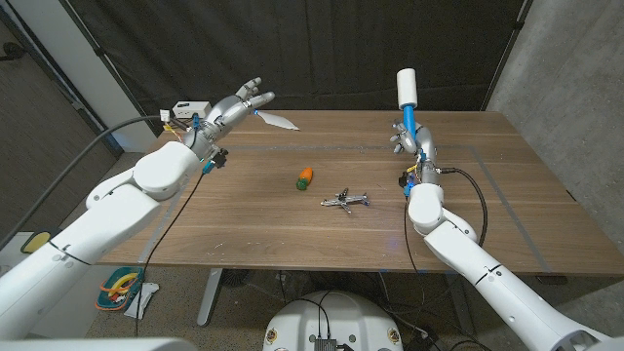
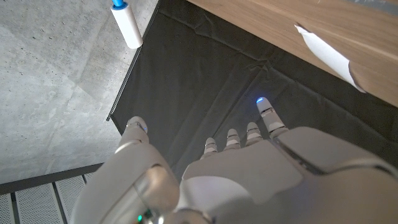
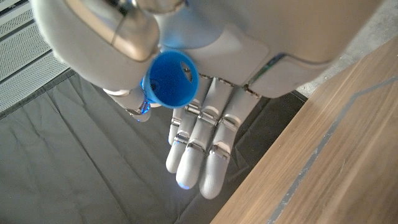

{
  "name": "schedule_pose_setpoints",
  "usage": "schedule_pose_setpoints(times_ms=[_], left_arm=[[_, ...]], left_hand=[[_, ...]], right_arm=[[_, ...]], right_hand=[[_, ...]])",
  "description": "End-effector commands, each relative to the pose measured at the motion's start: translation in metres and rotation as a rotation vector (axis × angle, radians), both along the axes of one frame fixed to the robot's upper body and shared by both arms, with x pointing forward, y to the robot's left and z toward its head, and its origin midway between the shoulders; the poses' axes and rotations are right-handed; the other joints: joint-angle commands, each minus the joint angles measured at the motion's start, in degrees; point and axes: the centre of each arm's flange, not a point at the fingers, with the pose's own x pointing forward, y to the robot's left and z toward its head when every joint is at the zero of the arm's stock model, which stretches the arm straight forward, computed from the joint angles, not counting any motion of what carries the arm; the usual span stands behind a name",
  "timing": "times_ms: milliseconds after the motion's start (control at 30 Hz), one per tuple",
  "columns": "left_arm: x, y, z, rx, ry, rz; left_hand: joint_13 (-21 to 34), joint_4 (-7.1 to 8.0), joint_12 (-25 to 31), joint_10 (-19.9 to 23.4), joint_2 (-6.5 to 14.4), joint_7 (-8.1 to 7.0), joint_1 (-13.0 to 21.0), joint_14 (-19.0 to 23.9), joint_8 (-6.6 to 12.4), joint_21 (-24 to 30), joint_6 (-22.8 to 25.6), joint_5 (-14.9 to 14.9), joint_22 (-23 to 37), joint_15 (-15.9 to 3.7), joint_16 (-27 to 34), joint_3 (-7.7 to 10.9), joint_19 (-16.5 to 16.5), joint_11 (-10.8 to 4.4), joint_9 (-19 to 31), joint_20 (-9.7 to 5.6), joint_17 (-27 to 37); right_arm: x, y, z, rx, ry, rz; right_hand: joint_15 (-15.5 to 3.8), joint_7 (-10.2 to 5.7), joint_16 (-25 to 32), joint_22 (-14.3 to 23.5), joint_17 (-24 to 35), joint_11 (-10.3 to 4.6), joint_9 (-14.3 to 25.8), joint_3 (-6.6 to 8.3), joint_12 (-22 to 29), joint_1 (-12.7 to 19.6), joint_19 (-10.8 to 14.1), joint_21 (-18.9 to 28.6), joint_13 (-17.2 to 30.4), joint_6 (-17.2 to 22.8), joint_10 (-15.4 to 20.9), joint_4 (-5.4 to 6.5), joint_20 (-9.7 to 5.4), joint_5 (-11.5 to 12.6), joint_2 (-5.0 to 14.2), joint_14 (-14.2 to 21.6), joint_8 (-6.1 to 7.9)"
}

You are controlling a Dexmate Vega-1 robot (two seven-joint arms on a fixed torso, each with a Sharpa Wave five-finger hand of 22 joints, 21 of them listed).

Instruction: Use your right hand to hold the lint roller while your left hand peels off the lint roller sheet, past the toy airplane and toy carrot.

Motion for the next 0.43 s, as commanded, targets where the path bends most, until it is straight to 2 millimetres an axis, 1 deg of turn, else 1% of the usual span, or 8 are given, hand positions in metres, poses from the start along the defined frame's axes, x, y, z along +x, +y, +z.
schedule_pose_setpoints(times_ms=[33,100,133,167,200,233,300,433], left_arm=[[-0.0011,-0.0084,-0.0025,0.006,0.063,-0.035],[-0.0012,-0.0087,-0.0032,0.005,0.072,-0.037],[-0.0012,-0.0087,-0.0033,0.007,0.077,-0.034],[-0.0011,-0.0085,-0.0033,0.007,0.083,-0.033],[-0.0008,-0.0082,-0.0033,0.006,0.089,-0.032],[-0.0003,-0.0077,-0.0032,0.006,0.091,-0.030],[0.0009,-0.0071,-0.0038,0.002,0.096,-0.036],[0.0027,-0.0085,-0.0078,-0.009,0.104,-0.066]], left_hand=[[0.13,0.30,0.02,-0.74,-0.15,0.13,-0.47,-1.33,0.06,-0.30,-4.84,-0.02,0.29,0.13,-0.03,0.04,-15.42,-0.17,0.06,0.33,0.27],[0.12,0.32,0.00,-0.93,-0.15,0.10,-0.57,-1.45,0.07,-0.42,-5.00,-0.02,0.30,0.23,-0.01,0.01,-15.59,-0.12,0.06,0.33,0.27],[0.12,0.33,0.02,-0.94,-0.14,0.11,-0.61,-1.51,0.09,-0.47,-5.02,-0.02,0.31,0.26,-0.01,0.00,-15.65,-0.13,0.06,0.34,0.27],[0.12,0.33,0.03,-0.97,-0.14,0.12,-0.63,-1.55,0.10,-0.50,-5.02,-0.02,0.31,0.24,-0.01,-0.01,-15.70,-0.09,0.06,0.34,0.27],[0.11,0.34,0.03,-1.02,-0.14,0.14,-0.67,-1.62,0.12,-0.54,-5.05,-0.01,0.32,0.28,-0.01,-0.03,-15.76,-0.04,0.06,0.34,0.27],[0.11,0.34,0.04,-1.06,-0.13,0.18,-0.70,-1.67,0.11,-0.58,-5.12,-0.01,0.32,0.27,-0.01,-0.04,-15.81,-0.02,0.05,0.34,0.27],[0.10,0.35,0.10,-1.06,-0.10,0.27,-0.79,-1.75,0.13,-0.69,-5.24,-0.01,0.34,0.30,0.03,-0.06,-15.94,0.17,0.05,0.35,0.27],[0.09,0.37,0.14,-1.20,-0.06,0.37,-0.91,-2.02,0.19,-0.88,-5.34,0.00,0.36,0.34,0.02,-0.09,-16.17,0.21,0.05,0.35,0.28]], right_arm=[[-0.0036,-0.0081,-0.0079,-0.011,0.027,-0.024],[-0.0031,-0.0080,-0.0103,-0.011,0.035,-0.021],[-0.0029,-0.0074,-0.0114,-0.014,0.041,-0.021],[-0.0027,-0.0068,-0.0124,-0.015,0.049,-0.021],[-0.0022,-0.0065,-0.0133,-0.023,0.056,-0.013],[-0.0018,-0.0062,-0.0143,-0.019,0.059,-0.008],[-0.0016,-0.0051,-0.0159,-0.021,0.064,0.001],[-0.0051,-0.0034,-0.0169,-0.027,0.069,0.011]], right_hand=[[1.03,-0.15,-4.90,0.07,-4.69,0.54,-0.56,-0.76,-3.26,-1.34,0.48,-0.85,-2.12,-2.06,-5.44,0.17,0.23,0.09,-1.72,-1.77,-3.05],[1.82,-0.05,-6.76,0.06,-6.17,0.45,-0.71,-1.50,-4.85,-2.01,0.59,-1.19,-2.91,-3.06,-7.72,-0.23,0.44,0.10,-3.59,-3.33,-4.20],[1.99,-0.20,-7.56,0.06,-6.82,0.67,-0.76,-1.90,-5.57,-2.36,0.24,-1.49,-3.24,-3.66,-8.74,-0.37,0.56,0.13,-4.43,-3.95,-4.75],[2.59,-0.12,-8.55,0.04,-7.65,0.75,-0.81,-2.77,-6.58,-3.11,0.00,-1.90,-3.72,-4.34,-9.94,-0.59,0.77,0.18,-6.19,-4.64,-5.49],[2.77,-0.17,-9.63,0.01,-8.29,0.98,-0.83,-3.21,-7.45,-3.56,-0.58,-2.37,-4.02,-5.17,-11.14,-0.68,1.14,0.30,-7.16,-5.91,-6.12],[3.36,-0.03,-11.25,-0.04,-9.43,1.05,-0.84,-3.97,-8.98,-4.48,-0.69,-2.97,-4.52,-5.70,-13.23,-0.65,2.03,0.49,-8.50,-7.43,-6.86],[3.98,0.29,-12.97,-0.09,-10.63,1.27,-0.83,-4.80,-10.68,-5.59,-1.22,-3.83,-4.92,-6.41,-15.67,-0.50,2.90,0.67,-9.90,-8.97,-7.67],[4.27,0.42,-13.84,-0.12,-10.99,1.37,-0.81,-5.18,-11.46,-6.19,-1.80,-4.53,-5.12,-6.84,-16.39,-0.32,3.66,0.85,-10.35,-10.11,-8.17]])
